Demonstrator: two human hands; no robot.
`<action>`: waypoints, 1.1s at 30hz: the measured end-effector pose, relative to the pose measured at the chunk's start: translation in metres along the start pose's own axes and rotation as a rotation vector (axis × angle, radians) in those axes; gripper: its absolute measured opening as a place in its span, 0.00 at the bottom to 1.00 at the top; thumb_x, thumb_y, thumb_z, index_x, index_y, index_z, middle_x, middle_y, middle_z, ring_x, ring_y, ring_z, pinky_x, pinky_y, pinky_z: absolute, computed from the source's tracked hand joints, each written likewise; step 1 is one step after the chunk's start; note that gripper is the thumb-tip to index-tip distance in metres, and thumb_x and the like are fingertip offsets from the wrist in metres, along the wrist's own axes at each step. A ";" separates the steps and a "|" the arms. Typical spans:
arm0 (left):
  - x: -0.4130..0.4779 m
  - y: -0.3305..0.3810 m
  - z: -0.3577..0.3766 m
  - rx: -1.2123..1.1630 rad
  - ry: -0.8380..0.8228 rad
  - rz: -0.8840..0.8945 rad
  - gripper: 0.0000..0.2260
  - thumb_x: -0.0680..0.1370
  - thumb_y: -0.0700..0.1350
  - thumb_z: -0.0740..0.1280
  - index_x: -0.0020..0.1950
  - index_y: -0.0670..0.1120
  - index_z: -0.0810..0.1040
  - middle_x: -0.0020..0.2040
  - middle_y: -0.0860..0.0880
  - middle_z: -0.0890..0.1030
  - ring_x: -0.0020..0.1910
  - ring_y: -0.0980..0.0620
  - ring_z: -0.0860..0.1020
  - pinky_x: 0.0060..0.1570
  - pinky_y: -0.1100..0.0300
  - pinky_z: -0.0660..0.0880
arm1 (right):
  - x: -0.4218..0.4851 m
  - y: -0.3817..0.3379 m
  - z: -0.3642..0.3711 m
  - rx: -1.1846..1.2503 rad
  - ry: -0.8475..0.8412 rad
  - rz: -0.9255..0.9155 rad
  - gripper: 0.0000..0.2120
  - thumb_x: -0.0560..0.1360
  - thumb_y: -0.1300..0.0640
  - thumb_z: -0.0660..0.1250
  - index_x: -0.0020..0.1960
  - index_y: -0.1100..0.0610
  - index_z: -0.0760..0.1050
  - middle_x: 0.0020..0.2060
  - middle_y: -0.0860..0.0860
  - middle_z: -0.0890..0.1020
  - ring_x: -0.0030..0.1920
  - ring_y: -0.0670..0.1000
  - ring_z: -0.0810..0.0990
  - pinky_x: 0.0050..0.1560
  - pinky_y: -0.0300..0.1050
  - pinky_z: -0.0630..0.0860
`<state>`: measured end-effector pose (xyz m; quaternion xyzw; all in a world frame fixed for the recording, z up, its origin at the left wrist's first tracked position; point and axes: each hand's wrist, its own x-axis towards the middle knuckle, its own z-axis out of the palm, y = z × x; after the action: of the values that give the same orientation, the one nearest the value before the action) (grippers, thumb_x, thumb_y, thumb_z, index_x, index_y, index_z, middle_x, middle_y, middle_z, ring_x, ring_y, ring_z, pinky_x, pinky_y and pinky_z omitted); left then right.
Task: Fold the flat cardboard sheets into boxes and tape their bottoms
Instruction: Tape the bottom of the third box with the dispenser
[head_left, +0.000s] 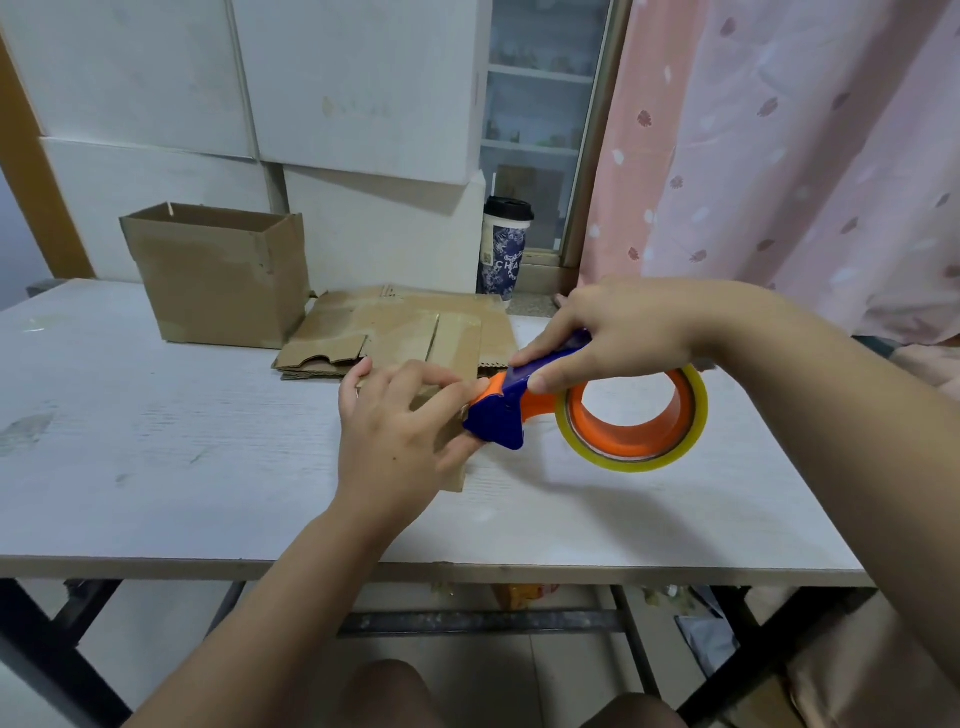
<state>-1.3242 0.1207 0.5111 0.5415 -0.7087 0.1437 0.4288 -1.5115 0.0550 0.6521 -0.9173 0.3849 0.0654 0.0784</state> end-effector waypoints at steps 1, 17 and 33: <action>0.001 0.000 -0.002 0.001 -0.034 -0.005 0.16 0.72 0.57 0.63 0.50 0.50 0.84 0.46 0.50 0.79 0.46 0.46 0.77 0.61 0.42 0.61 | 0.002 -0.001 0.000 0.005 -0.019 0.009 0.17 0.74 0.37 0.64 0.61 0.37 0.76 0.47 0.40 0.81 0.54 0.47 0.75 0.50 0.42 0.72; 0.011 -0.014 -0.030 -0.074 -0.482 0.070 0.25 0.57 0.74 0.59 0.39 0.60 0.83 0.59 0.58 0.65 0.63 0.58 0.58 0.68 0.53 0.42 | 0.004 0.045 0.093 1.181 -0.495 0.126 0.17 0.69 0.41 0.68 0.33 0.55 0.80 0.28 0.51 0.79 0.28 0.47 0.75 0.33 0.41 0.70; 0.014 -0.022 -0.035 -0.302 -0.543 -0.024 0.17 0.70 0.64 0.57 0.42 0.61 0.83 0.60 0.68 0.64 0.58 0.80 0.48 0.68 0.59 0.43 | -0.002 0.048 0.126 1.635 -0.438 0.271 0.32 0.54 0.45 0.83 0.53 0.59 0.83 0.49 0.57 0.84 0.44 0.55 0.84 0.43 0.46 0.81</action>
<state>-1.2897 0.1266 0.5364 0.4986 -0.8041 -0.1184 0.3012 -1.5554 0.0476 0.5245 -0.4853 0.3935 -0.0481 0.7793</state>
